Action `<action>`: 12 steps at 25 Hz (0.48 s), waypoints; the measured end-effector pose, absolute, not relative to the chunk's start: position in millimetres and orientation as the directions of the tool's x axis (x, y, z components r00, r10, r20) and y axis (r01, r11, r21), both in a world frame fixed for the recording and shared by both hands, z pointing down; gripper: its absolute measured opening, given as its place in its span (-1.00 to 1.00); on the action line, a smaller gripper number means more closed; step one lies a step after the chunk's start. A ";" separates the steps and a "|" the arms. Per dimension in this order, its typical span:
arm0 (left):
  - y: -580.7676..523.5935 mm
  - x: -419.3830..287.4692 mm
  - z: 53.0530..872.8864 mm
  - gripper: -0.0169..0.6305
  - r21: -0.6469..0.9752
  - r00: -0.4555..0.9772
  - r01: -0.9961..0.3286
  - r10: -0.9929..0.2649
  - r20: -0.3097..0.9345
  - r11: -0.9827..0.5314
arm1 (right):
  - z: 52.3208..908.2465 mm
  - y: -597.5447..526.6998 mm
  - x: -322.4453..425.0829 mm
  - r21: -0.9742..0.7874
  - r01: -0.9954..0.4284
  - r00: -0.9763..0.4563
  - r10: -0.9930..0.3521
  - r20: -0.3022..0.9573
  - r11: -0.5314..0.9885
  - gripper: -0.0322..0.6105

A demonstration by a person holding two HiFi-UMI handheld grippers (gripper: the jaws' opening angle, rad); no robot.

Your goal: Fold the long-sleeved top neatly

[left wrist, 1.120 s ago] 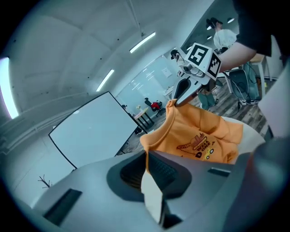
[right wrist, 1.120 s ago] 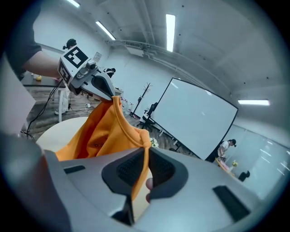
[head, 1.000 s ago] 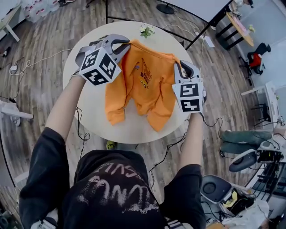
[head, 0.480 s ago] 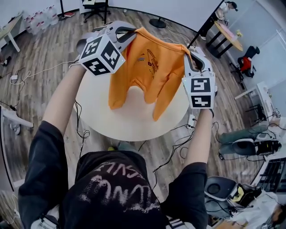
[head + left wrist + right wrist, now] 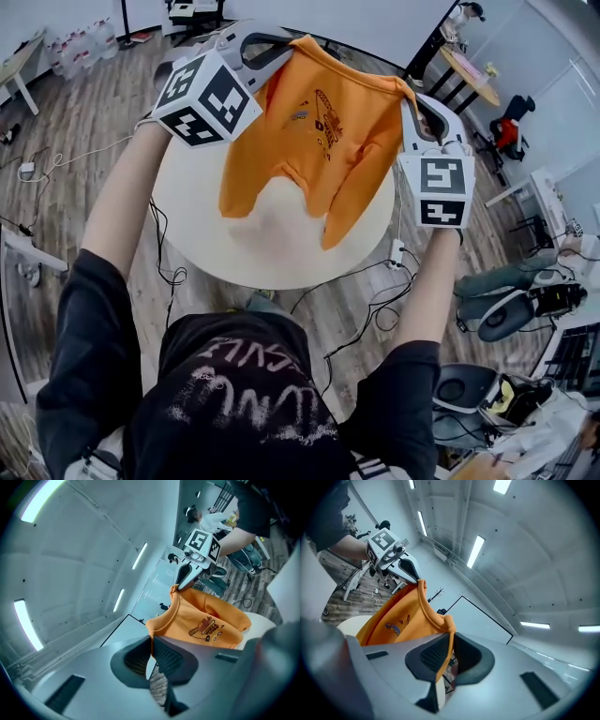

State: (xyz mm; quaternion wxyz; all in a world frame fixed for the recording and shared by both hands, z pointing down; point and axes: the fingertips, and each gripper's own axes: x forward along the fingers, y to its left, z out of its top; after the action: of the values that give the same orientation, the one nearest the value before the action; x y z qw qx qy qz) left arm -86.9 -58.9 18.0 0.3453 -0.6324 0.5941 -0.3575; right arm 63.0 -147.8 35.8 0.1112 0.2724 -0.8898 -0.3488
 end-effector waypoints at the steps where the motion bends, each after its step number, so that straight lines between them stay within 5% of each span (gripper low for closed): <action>1: -56.8 -84.4 19.1 -0.86 -0.859 0.042 -0.509 -0.998 0.037 -0.053 | 37.1 -144.8 66.0 0.677 -0.409 -0.830 -0.557 0.002 0.612 -0.79; 12: -57.8 -74.4 32.3 -0.86 -0.831 0.029 -0.550 -0.996 0.081 -0.084 | 53.6 -147.8 77.2 0.560 -0.419 -0.850 -0.526 0.035 0.714 -0.79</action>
State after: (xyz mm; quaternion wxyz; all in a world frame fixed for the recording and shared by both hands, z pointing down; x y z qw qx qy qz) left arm -74.4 -57.8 32.3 0.3144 -0.6448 0.5994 -0.3549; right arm 77.2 -147.8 53.6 0.0964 0.2566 -0.9208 -0.2775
